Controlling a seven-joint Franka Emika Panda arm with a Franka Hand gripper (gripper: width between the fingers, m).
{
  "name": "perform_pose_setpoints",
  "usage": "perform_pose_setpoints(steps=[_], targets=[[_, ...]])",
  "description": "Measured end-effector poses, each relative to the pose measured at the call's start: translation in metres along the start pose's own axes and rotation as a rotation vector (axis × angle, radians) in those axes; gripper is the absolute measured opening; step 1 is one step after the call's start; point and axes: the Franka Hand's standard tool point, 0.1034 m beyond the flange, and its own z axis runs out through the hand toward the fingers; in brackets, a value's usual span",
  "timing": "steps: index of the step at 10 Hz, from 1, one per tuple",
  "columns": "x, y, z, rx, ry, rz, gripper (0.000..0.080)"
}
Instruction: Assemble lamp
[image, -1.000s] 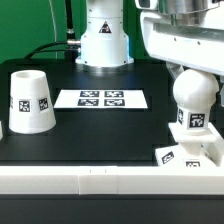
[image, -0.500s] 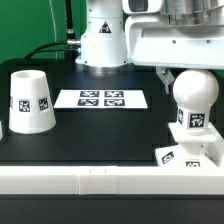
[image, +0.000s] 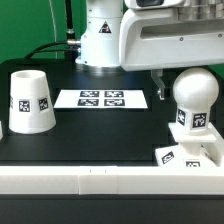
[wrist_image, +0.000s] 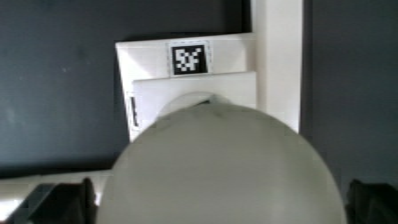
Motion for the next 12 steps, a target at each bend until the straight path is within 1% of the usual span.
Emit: perform_pose_setpoints(steps=[4,5,6,8,12], targets=[[0.0000,0.0010,0.0003,-0.001,-0.001,-0.265,0.0699],[0.0000,0.0005,-0.0002,-0.022,-0.003,-0.375,0.0699],[-0.0002,0.0002,-0.0002,-0.031,-0.006,-0.478,0.0699],[-0.0001,0.0025,0.0002,-0.034,-0.011,-0.692,0.0699],[0.0000,0.0056,0.0007,-0.033,-0.016,-0.915,0.0699]])
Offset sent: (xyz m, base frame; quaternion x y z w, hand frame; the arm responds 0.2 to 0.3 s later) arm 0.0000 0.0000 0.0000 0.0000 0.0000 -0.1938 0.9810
